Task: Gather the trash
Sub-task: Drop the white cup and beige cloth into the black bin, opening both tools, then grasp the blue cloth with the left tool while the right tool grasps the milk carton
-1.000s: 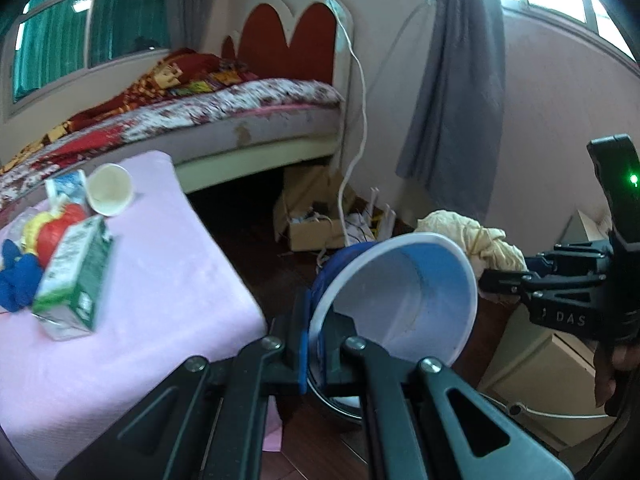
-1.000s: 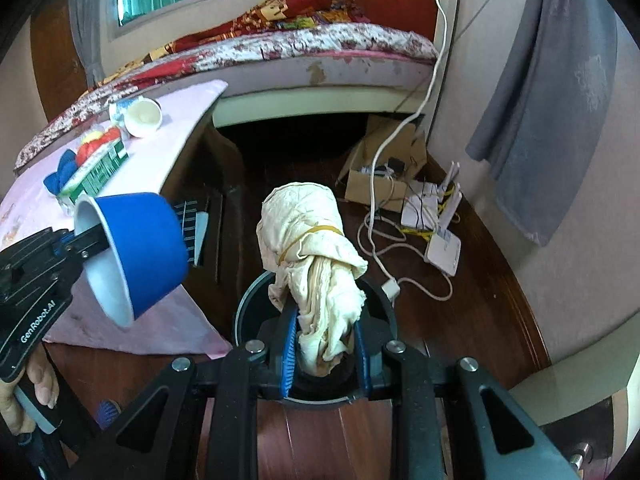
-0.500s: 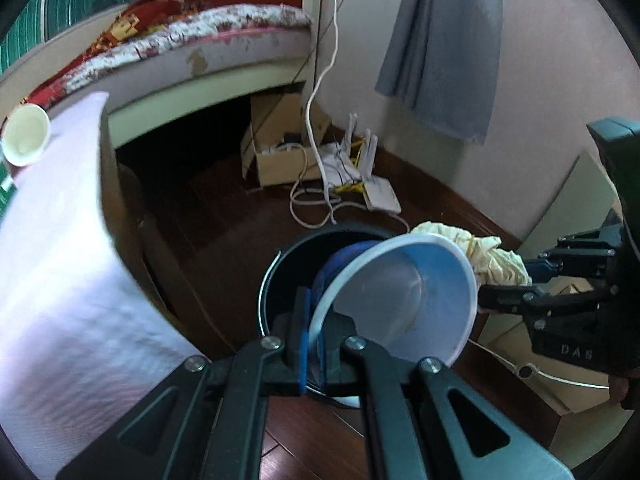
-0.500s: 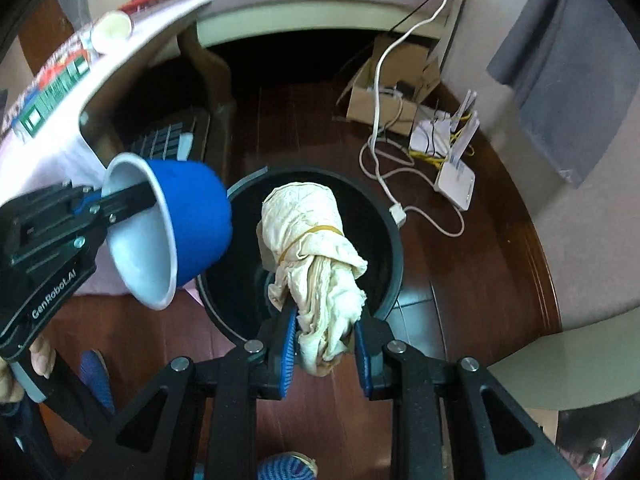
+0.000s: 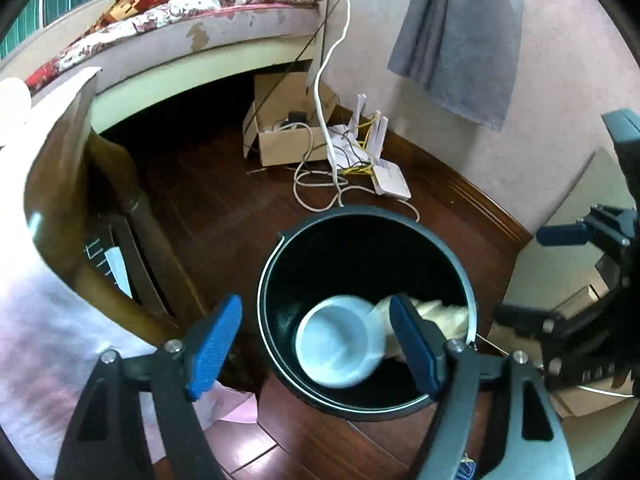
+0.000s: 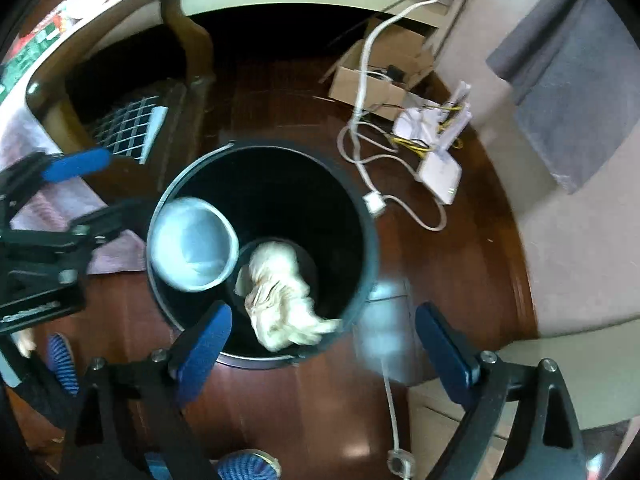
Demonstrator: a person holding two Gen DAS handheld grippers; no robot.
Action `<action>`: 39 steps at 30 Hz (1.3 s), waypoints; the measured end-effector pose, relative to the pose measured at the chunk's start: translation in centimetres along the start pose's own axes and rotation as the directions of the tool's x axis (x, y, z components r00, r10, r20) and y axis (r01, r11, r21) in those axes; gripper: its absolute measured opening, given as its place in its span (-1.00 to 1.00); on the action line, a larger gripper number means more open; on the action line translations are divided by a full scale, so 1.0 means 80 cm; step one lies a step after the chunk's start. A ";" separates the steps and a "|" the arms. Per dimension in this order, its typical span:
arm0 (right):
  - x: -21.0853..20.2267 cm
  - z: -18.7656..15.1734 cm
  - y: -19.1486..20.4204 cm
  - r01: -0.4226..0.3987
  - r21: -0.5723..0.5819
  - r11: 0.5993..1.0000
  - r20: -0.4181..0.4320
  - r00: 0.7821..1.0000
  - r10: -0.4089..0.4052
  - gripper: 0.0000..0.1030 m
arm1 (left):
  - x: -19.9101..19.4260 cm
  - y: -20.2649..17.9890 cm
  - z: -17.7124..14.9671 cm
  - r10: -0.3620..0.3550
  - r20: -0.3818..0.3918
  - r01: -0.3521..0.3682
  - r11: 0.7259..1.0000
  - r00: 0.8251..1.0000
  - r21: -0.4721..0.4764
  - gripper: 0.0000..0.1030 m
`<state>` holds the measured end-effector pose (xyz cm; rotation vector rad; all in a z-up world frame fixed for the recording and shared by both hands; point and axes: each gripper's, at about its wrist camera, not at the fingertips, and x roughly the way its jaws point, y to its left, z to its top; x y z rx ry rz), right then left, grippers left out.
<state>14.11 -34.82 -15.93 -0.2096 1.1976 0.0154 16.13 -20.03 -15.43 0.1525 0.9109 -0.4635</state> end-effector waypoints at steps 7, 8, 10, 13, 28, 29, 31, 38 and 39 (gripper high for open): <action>-0.024 0.000 -0.032 0.051 0.073 0.996 0.005 0.999 -0.052 0.94 | -0.040 0.000 0.008 0.041 0.068 -0.039 0.999 0.997 -0.034 0.85; -0.029 0.000 -0.034 0.052 0.084 0.995 0.020 0.998 -0.054 0.95 | -0.048 -0.001 0.011 0.050 0.082 -0.047 0.998 0.995 -0.036 0.88; -0.040 -0.002 -0.037 0.056 0.105 0.993 0.047 0.997 -0.062 0.97 | -0.062 -0.002 0.015 0.059 0.106 -0.055 0.998 0.993 -0.039 0.93; -0.063 -0.001 -0.039 0.062 0.138 0.989 0.093 0.993 -0.075 1.00 | -0.082 -0.001 0.023 0.071 0.138 -0.066 0.997 0.988 -0.043 0.94; -0.162 0.064 0.072 -0.085 0.056 0.995 0.343 0.937 0.061 1.00 | -0.225 0.112 0.012 0.245 0.288 -0.200 0.964 0.926 -0.178 0.98; -0.167 0.072 0.087 -0.081 0.038 0.996 0.343 0.937 0.063 1.00 | -0.233 0.126 0.007 0.269 0.291 -0.218 0.956 0.918 -0.195 0.98; -0.176 0.087 0.113 -0.097 0.015 0.995 0.360 0.929 0.085 1.00 | -0.248 0.151 -0.004 0.304 0.296 -0.241 0.943 0.906 -0.230 0.98; -0.205 0.133 0.229 -0.169 -0.129 0.977 0.435 0.876 0.209 1.00 | -0.290 0.243 -0.043 0.429 0.264 -0.321 0.873 0.864 -0.367 0.98; -0.207 0.138 0.246 -0.179 -0.149 0.972 0.438 0.870 0.227 1.00 | -0.294 0.254 -0.049 0.447 0.257 -0.333 0.861 0.857 -0.384 0.98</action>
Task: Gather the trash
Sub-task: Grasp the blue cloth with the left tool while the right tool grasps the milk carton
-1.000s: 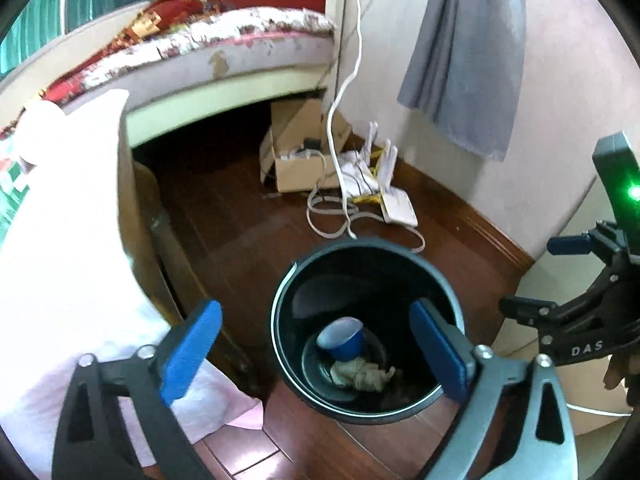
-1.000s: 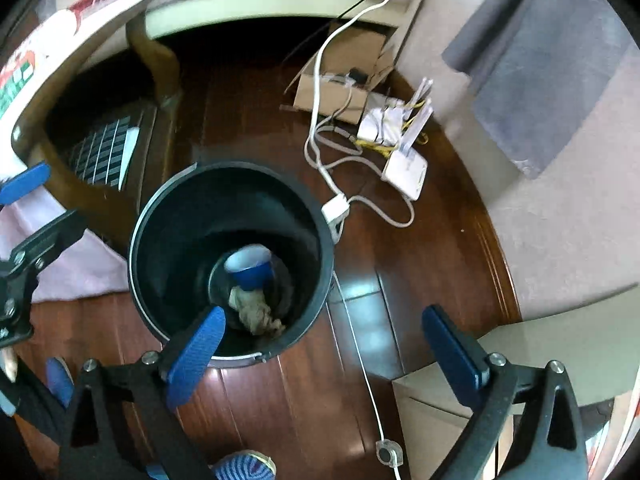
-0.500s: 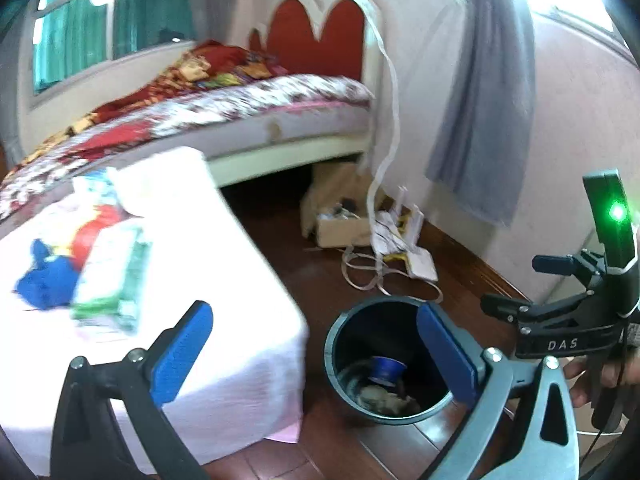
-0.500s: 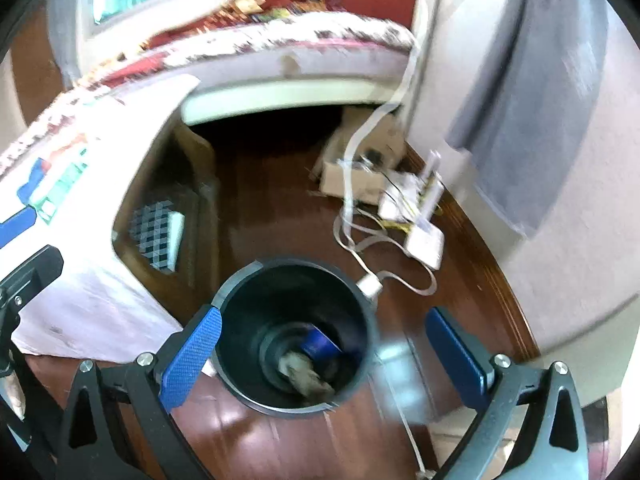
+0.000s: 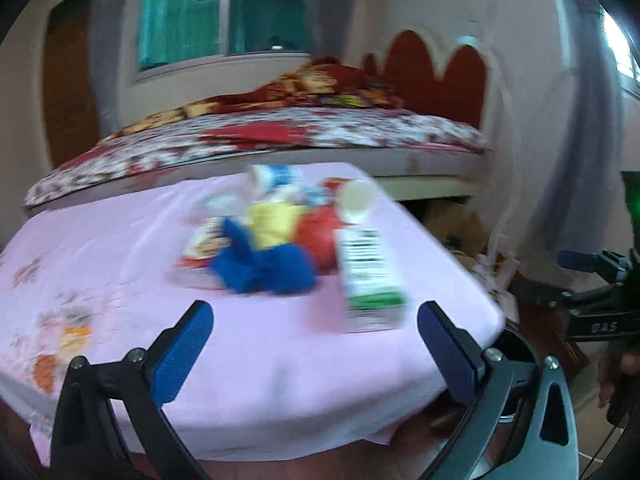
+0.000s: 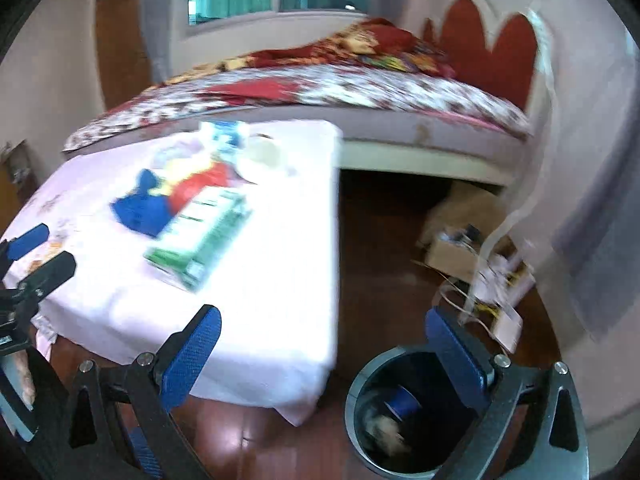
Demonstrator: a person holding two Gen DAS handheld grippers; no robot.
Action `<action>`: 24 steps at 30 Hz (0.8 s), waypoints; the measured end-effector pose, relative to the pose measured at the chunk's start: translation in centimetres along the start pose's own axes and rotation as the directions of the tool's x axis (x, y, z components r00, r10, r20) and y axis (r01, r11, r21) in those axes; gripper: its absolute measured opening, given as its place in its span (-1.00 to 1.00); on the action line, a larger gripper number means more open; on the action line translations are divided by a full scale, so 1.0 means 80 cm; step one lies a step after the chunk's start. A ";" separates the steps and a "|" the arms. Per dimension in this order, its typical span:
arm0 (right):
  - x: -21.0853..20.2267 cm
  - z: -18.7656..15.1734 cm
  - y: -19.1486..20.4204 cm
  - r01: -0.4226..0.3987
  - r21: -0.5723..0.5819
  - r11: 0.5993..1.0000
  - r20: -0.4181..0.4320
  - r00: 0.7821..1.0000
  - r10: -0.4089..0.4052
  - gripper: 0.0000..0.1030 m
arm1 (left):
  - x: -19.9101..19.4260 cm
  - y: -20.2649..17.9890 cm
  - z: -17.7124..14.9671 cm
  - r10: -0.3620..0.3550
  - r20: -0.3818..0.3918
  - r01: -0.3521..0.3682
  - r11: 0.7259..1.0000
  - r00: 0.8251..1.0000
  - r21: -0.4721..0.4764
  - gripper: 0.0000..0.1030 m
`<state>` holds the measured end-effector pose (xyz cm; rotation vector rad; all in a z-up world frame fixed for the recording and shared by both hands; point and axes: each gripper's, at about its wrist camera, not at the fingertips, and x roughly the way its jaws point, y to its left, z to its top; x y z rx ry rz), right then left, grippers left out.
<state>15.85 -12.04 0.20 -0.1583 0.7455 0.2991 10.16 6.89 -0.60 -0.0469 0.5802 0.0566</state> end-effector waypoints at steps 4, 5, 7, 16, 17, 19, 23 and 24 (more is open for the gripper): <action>0.016 0.025 0.063 -0.062 -0.050 0.997 0.026 0.998 0.063 1.00 | 0.010 0.053 -0.006 0.069 -0.016 -0.070 0.997 0.997 -0.044 0.97; 0.024 0.031 0.079 -0.074 -0.060 0.995 0.024 0.997 0.075 1.00 | 0.014 0.063 -0.007 0.080 -0.022 -0.081 0.995 0.997 -0.055 0.96; 0.039 0.037 0.105 -0.093 -0.074 0.993 0.019 0.995 0.095 1.00 | 0.020 0.079 -0.009 0.095 -0.031 -0.097 0.993 0.995 -0.065 0.96; 0.123 0.045 0.153 -0.110 -0.006 0.994 -0.066 0.992 0.110 1.00 | 0.049 0.116 -0.009 0.126 -0.057 -0.128 0.991 0.990 -0.035 0.96; 0.130 0.045 0.154 -0.109 -0.001 0.994 -0.072 0.991 0.108 1.00 | 0.054 0.116 -0.008 0.121 -0.060 -0.123 0.992 0.991 -0.029 0.96; 0.143 0.047 0.153 -0.095 0.011 0.995 -0.086 0.992 0.095 1.00 | 0.061 0.114 -0.007 0.110 -0.067 -0.111 0.994 0.992 -0.024 0.96; 0.152 0.045 0.132 -0.046 0.015 0.999 -0.096 0.994 0.047 0.99 | 0.079 0.104 -0.003 0.068 -0.075 -0.070 0.997 0.995 -0.027 0.96; 0.151 0.046 0.125 -0.033 0.020 0.999 -0.093 0.995 0.034 0.96 | 0.083 0.100 -0.002 0.060 -0.077 -0.062 0.998 0.995 -0.026 0.96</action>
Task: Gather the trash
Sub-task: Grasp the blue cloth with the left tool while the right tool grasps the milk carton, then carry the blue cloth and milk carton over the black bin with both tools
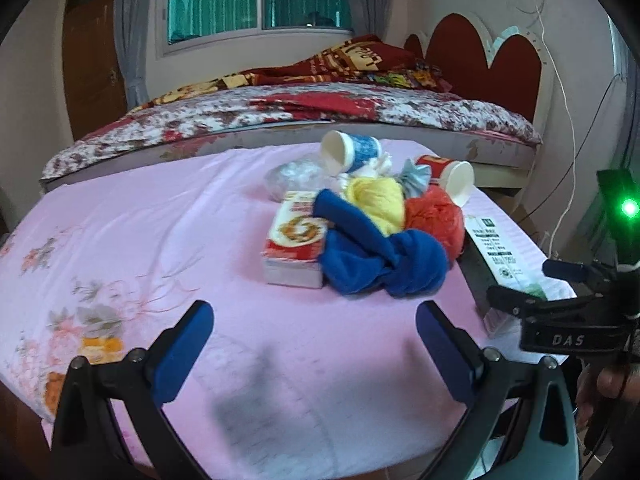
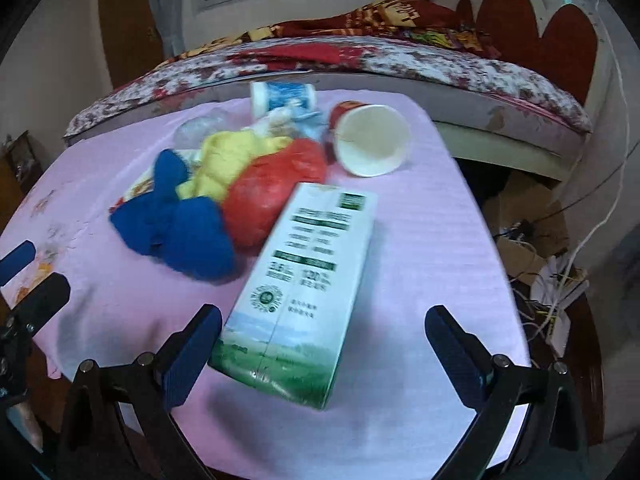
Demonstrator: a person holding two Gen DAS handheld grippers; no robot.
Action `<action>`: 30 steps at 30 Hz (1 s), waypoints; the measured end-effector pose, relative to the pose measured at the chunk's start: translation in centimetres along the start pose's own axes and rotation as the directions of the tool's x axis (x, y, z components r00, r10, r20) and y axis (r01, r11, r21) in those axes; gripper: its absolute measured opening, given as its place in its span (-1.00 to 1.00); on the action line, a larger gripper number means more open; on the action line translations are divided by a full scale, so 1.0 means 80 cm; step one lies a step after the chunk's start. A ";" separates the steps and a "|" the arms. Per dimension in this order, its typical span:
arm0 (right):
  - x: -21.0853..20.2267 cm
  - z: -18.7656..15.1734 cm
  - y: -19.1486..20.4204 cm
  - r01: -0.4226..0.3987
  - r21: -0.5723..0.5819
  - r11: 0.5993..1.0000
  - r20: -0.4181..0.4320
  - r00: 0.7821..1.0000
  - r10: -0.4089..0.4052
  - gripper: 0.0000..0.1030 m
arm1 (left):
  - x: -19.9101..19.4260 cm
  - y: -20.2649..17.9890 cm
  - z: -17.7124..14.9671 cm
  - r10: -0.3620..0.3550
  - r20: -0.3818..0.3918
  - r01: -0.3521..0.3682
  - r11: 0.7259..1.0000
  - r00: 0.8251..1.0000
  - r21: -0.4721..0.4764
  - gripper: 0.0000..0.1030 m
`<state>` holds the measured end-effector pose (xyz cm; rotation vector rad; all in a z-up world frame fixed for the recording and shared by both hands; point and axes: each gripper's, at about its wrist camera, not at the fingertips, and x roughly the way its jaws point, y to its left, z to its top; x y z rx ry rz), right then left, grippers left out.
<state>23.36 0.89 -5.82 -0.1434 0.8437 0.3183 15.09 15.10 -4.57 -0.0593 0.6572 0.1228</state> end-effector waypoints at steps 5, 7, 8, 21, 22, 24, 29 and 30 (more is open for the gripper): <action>0.000 0.005 -0.047 -0.020 0.075 0.997 0.002 1.000 0.020 0.47 | 0.029 -0.031 0.006 -0.056 -0.024 0.056 0.998 0.998 0.006 0.94; 0.001 0.006 -0.056 -0.048 0.090 0.995 0.003 0.999 0.048 0.30 | 0.042 -0.042 0.011 -0.068 -0.037 0.069 0.998 0.997 0.008 0.89; 0.002 0.007 -0.056 -0.052 0.088 0.995 0.004 0.999 0.052 0.21 | 0.048 -0.047 0.014 -0.074 -0.043 0.075 0.997 0.996 0.008 0.89; 0.029 0.015 -0.053 -0.094 0.020 0.995 -0.012 0.996 0.094 0.18 | 0.103 -0.065 0.019 -0.092 -0.149 0.094 0.996 0.985 0.008 0.26; 0.029 0.015 -0.053 -0.096 0.019 0.995 -0.008 0.995 0.096 0.17 | 0.102 -0.066 0.017 -0.094 -0.149 0.096 0.995 0.984 0.008 0.12; 0.026 0.015 -0.050 -0.095 0.006 0.995 0.002 0.995 0.095 0.15 | 0.099 -0.068 0.016 -0.101 -0.139 0.103 0.995 0.985 0.011 -0.11; 0.009 0.015 -0.046 -0.087 -0.022 0.996 0.023 0.996 0.087 0.13 | 0.079 -0.064 0.013 -0.134 -0.102 0.135 0.991 0.986 0.006 -0.32; 0.005 0.015 -0.045 -0.085 -0.024 0.996 0.028 0.996 0.085 0.13 | 0.074 -0.063 0.013 -0.137 -0.091 0.138 0.990 0.986 0.007 -0.33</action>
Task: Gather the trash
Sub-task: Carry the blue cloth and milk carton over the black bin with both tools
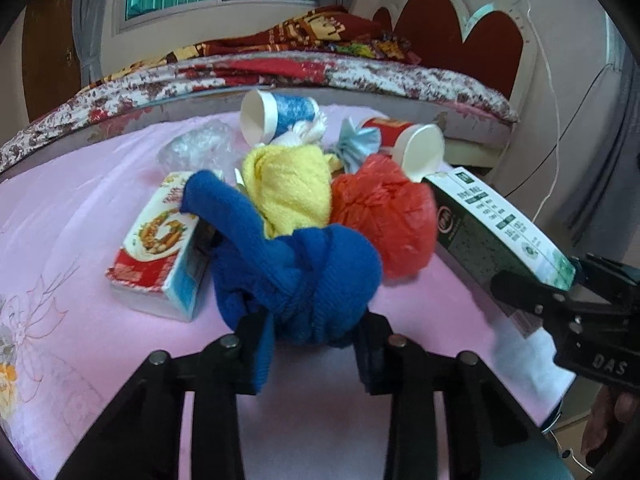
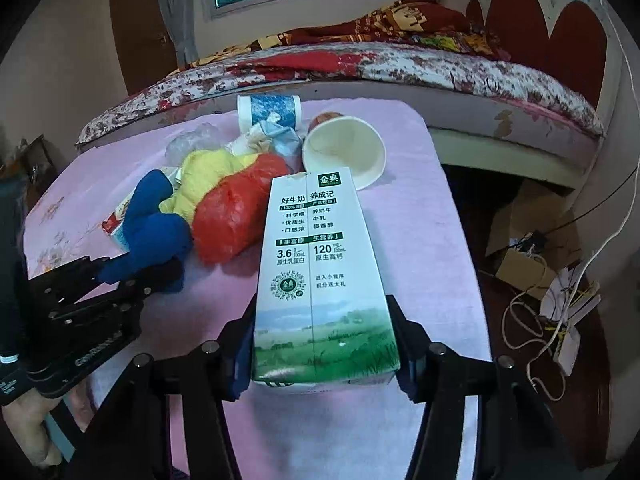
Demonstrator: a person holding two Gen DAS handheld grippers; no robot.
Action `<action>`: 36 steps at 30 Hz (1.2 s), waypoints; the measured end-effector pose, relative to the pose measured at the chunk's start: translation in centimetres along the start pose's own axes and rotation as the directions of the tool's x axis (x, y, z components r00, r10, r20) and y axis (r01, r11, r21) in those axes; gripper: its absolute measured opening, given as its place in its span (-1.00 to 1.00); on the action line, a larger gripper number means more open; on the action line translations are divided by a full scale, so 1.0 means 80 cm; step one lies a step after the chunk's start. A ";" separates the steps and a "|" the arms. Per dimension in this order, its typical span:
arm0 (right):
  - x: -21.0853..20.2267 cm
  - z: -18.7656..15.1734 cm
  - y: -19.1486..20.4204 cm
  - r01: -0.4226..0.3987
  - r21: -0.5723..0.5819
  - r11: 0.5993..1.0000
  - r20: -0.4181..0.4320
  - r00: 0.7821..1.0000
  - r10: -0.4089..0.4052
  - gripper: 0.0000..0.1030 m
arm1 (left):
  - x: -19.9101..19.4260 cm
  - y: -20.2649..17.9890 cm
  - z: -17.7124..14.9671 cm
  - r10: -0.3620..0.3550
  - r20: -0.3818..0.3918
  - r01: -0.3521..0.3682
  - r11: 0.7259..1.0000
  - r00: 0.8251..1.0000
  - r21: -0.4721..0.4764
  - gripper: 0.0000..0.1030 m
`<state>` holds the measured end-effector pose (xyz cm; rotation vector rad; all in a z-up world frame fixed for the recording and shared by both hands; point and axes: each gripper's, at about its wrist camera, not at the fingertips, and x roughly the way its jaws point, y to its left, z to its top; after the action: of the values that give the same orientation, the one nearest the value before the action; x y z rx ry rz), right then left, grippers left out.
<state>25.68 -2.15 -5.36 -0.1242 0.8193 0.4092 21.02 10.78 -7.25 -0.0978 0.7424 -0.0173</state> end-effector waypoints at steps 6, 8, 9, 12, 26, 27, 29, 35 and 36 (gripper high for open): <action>-0.028 -0.007 -0.008 0.010 0.004 1.000 0.022 1.000 -0.010 0.13 | -0.044 -0.003 -0.002 -0.012 0.065 0.011 1.000 0.998 0.017 -0.33; -0.040 -0.011 -0.012 0.016 0.008 1.000 0.031 0.999 -0.016 0.13 | -0.055 -0.008 -0.003 -0.019 0.072 0.018 0.999 0.997 0.027 -0.33; -0.046 -0.013 -0.014 0.018 0.009 1.000 0.035 0.999 -0.019 0.13 | -0.059 -0.010 -0.004 -0.020 0.074 0.018 0.999 0.997 0.032 -0.33; -0.066 -0.019 -0.020 0.031 0.008 0.999 0.047 0.998 -0.032 0.13 | -0.069 -0.018 -0.007 -0.027 0.074 0.024 0.999 0.997 0.041 -0.33; -0.154 -0.060 -0.070 0.095 0.024 0.995 0.090 0.991 -0.097 0.13 | -0.098 -0.077 -0.014 -0.080 0.091 0.071 0.992 0.993 0.107 -0.33; -0.157 -0.062 -0.074 0.099 0.026 0.995 0.090 0.991 -0.101 0.13 | -0.098 -0.082 -0.015 -0.086 0.091 0.076 0.991 0.992 0.114 -0.33; -0.163 -0.066 -0.082 0.104 0.035 0.994 0.092 0.990 -0.107 0.13 | -0.100 -0.091 -0.015 -0.098 0.092 0.086 0.989 0.991 0.124 -0.33; -0.175 -0.078 -0.102 0.121 0.052 0.991 0.087 0.988 -0.125 0.13 | -0.103 -0.124 -0.017 -0.137 0.087 0.122 0.979 0.987 0.165 -0.33; -0.177 -0.081 -0.105 0.125 0.055 0.991 0.085 0.988 -0.129 0.13 | -0.103 -0.129 -0.017 -0.146 0.084 0.130 0.977 0.986 0.171 -0.33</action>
<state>15.96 -15.91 0.18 -0.1106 0.7293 0.2721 14.25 0.80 -1.73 0.0078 0.6346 -0.2054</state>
